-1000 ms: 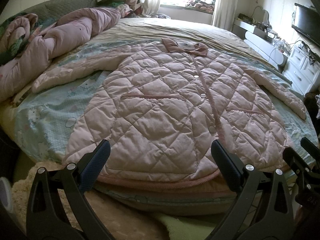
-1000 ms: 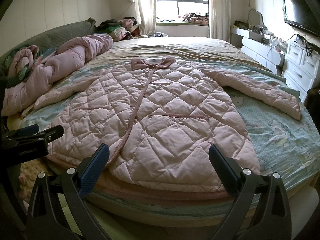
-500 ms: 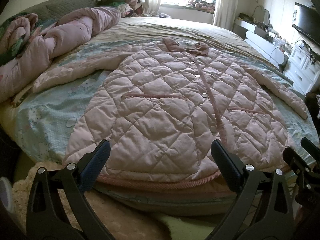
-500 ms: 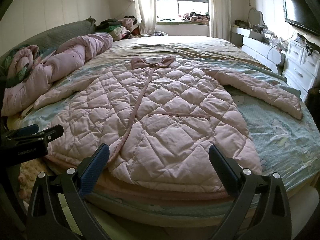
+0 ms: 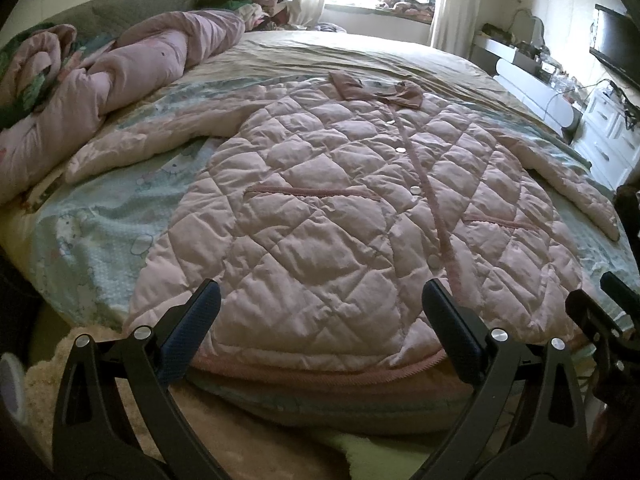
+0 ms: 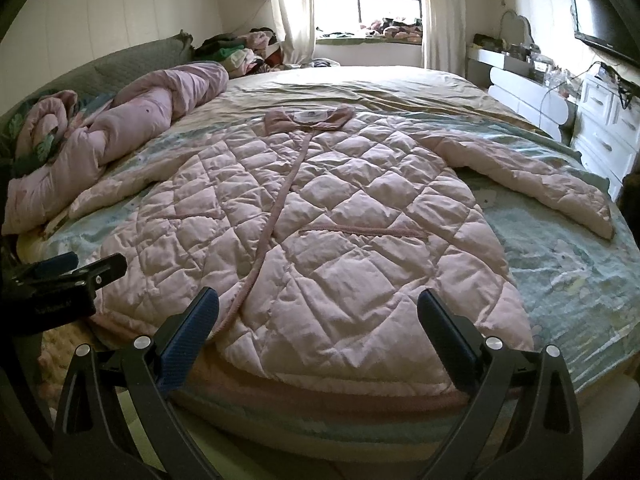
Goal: Fold large clothes
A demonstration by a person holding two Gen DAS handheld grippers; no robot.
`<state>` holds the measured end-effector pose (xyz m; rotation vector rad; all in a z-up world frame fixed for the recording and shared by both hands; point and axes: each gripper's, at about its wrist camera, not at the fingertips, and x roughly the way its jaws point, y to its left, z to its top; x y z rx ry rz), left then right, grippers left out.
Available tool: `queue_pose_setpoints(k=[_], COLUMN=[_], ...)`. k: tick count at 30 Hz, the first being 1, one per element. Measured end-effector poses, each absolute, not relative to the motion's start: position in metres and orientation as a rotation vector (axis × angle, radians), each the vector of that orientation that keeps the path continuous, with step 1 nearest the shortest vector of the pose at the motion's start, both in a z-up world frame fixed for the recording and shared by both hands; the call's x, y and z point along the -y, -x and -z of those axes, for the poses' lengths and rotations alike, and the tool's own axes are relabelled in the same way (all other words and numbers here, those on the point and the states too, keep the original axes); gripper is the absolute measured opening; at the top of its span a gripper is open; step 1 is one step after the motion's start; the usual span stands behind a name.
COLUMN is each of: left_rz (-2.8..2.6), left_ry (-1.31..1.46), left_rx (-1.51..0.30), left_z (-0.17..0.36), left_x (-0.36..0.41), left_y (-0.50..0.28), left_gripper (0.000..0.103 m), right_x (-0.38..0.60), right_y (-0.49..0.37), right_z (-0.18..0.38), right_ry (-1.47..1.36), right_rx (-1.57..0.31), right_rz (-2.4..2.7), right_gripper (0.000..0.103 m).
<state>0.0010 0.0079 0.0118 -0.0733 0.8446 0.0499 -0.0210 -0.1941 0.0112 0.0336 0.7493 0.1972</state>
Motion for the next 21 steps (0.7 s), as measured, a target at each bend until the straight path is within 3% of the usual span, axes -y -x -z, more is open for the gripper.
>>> queue_pose_setpoints(k=[21], left_rz=[-0.093], left_ry=[0.062], left_rx=[-0.863], left_z=[-0.018], left_x=[-0.010], left_y=[-0.051], left_gripper=[0.094], right_x=[0.201], right_y=[-0.048], right_z=[-0.020], right_ry=[-0.083], right_rx=[-0.786], right_rz=[-0.234], right_gripper=[0.099])
